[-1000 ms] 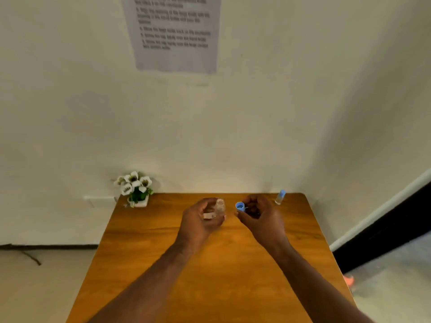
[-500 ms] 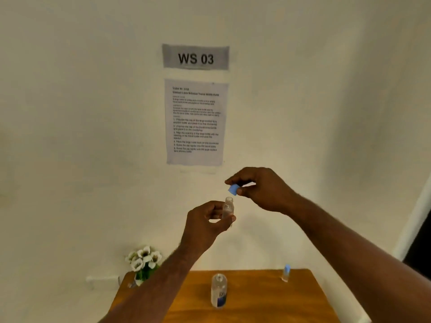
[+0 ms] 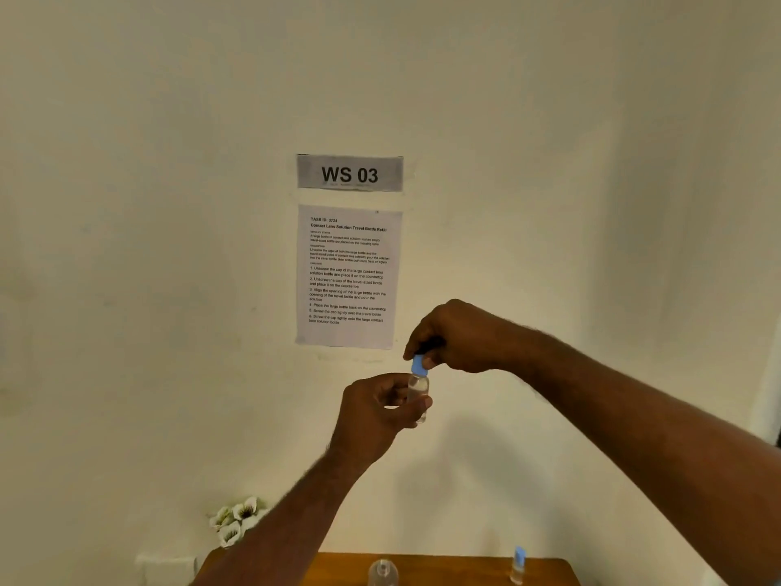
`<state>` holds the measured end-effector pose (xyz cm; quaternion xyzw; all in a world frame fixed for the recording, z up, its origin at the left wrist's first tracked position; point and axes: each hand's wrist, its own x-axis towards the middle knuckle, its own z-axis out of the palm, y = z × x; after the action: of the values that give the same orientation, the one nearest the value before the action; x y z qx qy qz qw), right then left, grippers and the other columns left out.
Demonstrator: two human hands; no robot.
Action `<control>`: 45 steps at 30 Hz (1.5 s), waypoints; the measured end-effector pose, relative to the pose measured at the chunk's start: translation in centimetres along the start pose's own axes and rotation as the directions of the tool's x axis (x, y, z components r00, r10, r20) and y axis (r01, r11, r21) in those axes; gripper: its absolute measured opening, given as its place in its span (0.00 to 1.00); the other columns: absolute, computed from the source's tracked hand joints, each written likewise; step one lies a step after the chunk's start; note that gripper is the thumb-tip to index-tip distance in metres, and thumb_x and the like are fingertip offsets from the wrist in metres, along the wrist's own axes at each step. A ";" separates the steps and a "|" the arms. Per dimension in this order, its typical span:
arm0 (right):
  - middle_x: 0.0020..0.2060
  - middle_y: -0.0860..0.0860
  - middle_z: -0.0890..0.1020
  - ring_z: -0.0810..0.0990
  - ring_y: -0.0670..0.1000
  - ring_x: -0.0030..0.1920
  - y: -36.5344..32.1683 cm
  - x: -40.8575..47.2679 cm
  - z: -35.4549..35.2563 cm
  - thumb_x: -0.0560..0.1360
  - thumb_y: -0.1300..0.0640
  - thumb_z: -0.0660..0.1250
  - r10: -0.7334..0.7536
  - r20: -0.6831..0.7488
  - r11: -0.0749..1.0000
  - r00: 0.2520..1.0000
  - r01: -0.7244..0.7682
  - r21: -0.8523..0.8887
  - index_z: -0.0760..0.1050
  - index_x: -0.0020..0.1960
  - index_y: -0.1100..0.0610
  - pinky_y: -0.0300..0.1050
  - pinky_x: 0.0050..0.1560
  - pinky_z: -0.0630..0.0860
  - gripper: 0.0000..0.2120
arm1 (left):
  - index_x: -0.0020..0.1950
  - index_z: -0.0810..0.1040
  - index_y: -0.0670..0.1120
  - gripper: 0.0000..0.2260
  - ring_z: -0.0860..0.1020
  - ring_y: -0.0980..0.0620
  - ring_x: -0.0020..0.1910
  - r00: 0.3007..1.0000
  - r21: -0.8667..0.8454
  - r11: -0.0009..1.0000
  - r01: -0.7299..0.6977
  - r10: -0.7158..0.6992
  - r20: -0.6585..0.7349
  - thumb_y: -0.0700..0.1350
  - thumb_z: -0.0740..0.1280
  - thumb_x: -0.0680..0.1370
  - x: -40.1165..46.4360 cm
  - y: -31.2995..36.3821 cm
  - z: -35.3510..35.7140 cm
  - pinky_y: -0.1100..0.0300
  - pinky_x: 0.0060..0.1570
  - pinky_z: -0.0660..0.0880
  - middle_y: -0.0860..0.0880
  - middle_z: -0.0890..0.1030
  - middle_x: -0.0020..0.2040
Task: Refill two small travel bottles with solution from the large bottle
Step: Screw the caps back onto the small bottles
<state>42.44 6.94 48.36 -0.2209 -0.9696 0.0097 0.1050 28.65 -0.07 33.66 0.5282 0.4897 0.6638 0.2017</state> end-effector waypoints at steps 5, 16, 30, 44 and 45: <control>0.38 0.50 0.85 0.80 0.48 0.38 0.4 0.0 0.1 0.74 0.40 0.70 0.089 -0.018 0.992 0.996 -0.090 -0.087 0.84 0.43 0.54 0.45 0.44 0.76 0.16 | 0.54 0.86 0.40 0.11 0.86 0.48 0.37 1.000 -0.019 1.000 0.001 -0.001 0.008 0.37 0.78 0.72 0.2 -0.3 0.5 0.58 0.39 0.83 0.45 0.87 0.40; 0.47 0.41 0.85 0.83 0.40 0.47 1.9 0.2 -0.8 0.74 0.63 0.73 -0.033 0.008 0.980 0.999 0.030 0.196 0.84 0.55 0.51 0.30 0.49 0.76 0.12 | 0.55 0.84 0.37 0.12 0.85 0.50 0.36 0.999 -0.063 0.997 0.042 -0.041 0.005 0.35 0.77 0.73 1.0 -0.9 0.1 0.59 0.38 0.82 0.45 0.87 0.39; 0.48 0.41 0.84 0.83 0.41 0.45 1.7 1.1 -0.1 0.74 0.61 0.73 0.006 0.075 0.994 0.997 -0.014 0.112 0.84 0.56 0.49 0.34 0.49 0.76 0.13 | 0.54 0.85 0.42 0.11 0.86 0.50 0.37 0.998 -0.027 0.998 0.063 -0.063 -0.009 0.37 0.77 0.72 1.1 -1.3 0.1 0.59 0.39 0.83 0.49 0.87 0.38; 0.51 0.45 0.85 0.82 0.43 0.47 1.2 0.9 1.3 0.75 0.59 0.73 0.025 0.011 0.992 1.000 -0.027 0.125 0.83 0.57 0.51 0.35 0.50 0.74 0.12 | 0.53 0.85 0.42 0.10 0.86 0.48 0.38 0.998 -0.010 0.998 0.058 -0.058 -0.006 0.37 0.77 0.73 0.9 -0.6 -0.2 0.57 0.38 0.84 0.45 0.87 0.39; 0.50 0.46 0.85 0.81 0.43 0.46 1.1 1.0 1.7 0.74 0.59 0.73 0.032 -0.022 0.994 0.999 -0.030 0.103 0.84 0.56 0.52 0.36 0.50 0.74 0.11 | 0.53 0.85 0.41 0.10 0.86 0.48 0.38 0.999 -0.001 0.999 0.051 -0.051 -0.004 0.37 0.77 0.73 0.9 -0.5 -0.1 0.57 0.38 0.84 0.45 0.87 0.39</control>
<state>41.71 8.44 46.84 -0.2303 -0.9630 0.0584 0.1275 28.10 0.85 33.66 0.5142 0.5032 0.6595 0.2177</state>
